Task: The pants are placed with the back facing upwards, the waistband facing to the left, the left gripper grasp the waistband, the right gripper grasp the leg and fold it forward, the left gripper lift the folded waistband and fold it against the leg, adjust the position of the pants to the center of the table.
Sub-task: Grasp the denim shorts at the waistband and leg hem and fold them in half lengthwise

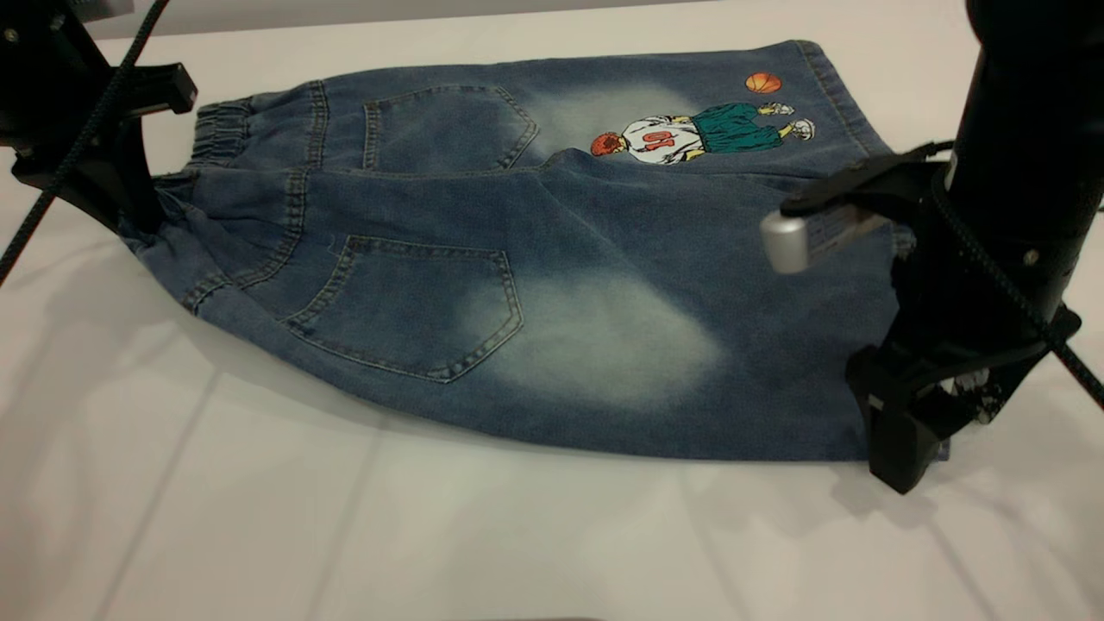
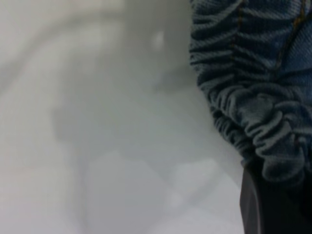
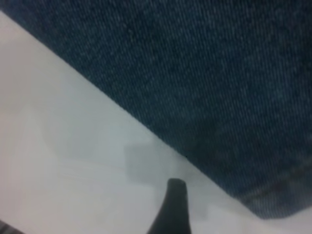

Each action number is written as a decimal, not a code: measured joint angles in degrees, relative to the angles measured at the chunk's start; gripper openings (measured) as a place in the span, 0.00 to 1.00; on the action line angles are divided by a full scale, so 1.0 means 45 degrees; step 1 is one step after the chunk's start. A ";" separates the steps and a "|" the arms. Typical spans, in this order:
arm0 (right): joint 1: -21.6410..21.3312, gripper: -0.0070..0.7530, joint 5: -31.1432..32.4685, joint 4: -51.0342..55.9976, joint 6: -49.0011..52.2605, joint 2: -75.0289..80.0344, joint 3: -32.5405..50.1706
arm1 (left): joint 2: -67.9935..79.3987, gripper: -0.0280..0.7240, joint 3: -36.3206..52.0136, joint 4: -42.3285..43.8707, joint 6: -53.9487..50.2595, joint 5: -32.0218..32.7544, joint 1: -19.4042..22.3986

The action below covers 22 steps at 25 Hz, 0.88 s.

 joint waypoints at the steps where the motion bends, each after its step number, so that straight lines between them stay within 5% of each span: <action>1: 0.0000 0.79 -0.0058 0.0010 0.0000 0.0029 -0.0013 | 0.0000 0.13 0.0000 0.0000 0.0010 0.0000 0.0000; 8: 0.0000 0.70 -0.0632 0.0010 0.0027 0.0027 -0.0026 | 0.0000 0.13 0.0000 -0.0182 0.0010 -0.0016 0.0000; 11: 0.0000 0.56 -0.0785 0.0010 0.0076 0.0056 -0.0026 | 0.0000 0.13 0.0000 -0.0225 0.0010 -0.0016 0.0000; 17: 0.0000 0.11 -0.0856 0.0025 0.0289 0.0181 -0.0111 | 0.0000 0.13 0.0000 -0.0439 0.0014 -0.0016 0.0000; 22: 0.0000 0.04 -0.0557 0.0130 0.0291 0.0141 -0.0256 | 0.0000 0.13 -0.0081 -0.0476 0.0024 0.0068 0.0000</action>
